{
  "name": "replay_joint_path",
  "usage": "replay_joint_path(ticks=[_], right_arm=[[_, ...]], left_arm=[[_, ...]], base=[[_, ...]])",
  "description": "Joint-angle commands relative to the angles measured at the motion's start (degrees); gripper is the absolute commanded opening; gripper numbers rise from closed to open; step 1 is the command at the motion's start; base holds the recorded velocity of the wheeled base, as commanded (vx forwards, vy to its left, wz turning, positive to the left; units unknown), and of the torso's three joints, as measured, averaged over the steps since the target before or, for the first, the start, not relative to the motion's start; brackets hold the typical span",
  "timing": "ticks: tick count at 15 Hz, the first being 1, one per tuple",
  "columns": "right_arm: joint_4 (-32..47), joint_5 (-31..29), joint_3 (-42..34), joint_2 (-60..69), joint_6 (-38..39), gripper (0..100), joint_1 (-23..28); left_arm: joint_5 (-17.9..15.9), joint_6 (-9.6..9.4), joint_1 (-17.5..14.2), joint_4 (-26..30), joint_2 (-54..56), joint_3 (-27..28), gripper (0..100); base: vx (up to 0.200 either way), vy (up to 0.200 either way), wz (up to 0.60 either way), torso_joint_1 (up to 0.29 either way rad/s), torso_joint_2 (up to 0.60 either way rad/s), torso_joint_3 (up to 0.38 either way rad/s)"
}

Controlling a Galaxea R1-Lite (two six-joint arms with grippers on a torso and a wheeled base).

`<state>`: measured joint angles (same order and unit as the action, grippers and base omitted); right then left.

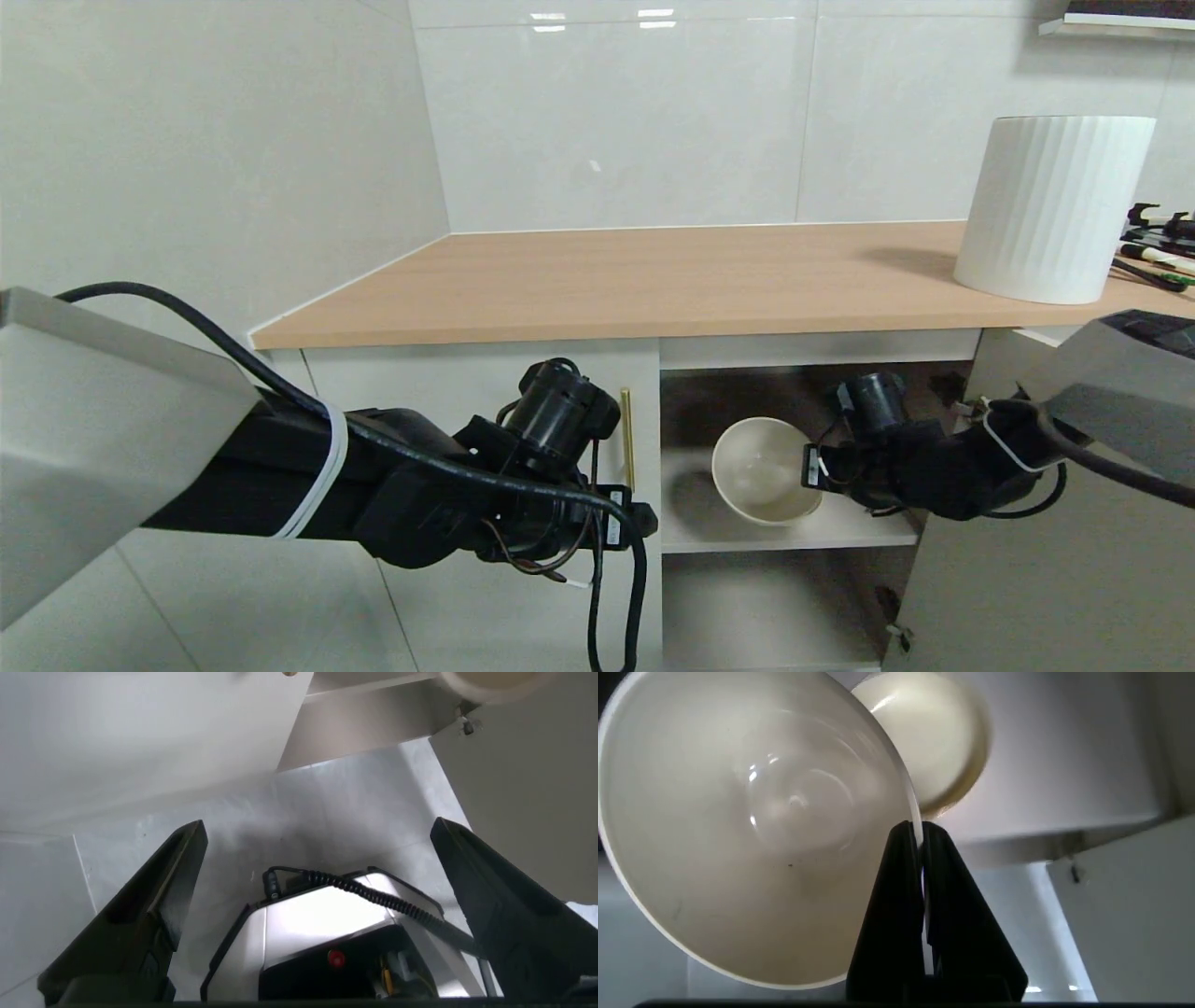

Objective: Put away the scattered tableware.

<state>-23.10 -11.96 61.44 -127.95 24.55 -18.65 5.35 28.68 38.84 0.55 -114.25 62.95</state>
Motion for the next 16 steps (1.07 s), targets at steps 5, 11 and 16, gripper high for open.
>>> replay_joint_path(ticks=[5, 11, 16], right_arm=[[2.7, -0.1, 11.0, -9.9, 0.2, 0, 4.1], [7.5, -0.1, 17.5, -13.4, 1.0, 0, 5.0], [9.0, -0.1, 19.0, -14.1, 1.2, 0, 5.1]], left_arm=[[0.0, 0.06, 0.0, 0.0, 0.1, 0.0, 100], [0.0, 0.14, -0.1, 0.0, 0.0, 0.2, 100], [0.0, 0.23, -0.1, 0.0, 0.0, 0.2, 100]], base=[[0.000, 0.000, 0.00, 0.000, 0.00, 0.000], [0.000, 0.000, 0.00, 0.000, 0.00, 0.000], [0.000, 0.000, 0.00, 0.000, 0.00, 0.000]])
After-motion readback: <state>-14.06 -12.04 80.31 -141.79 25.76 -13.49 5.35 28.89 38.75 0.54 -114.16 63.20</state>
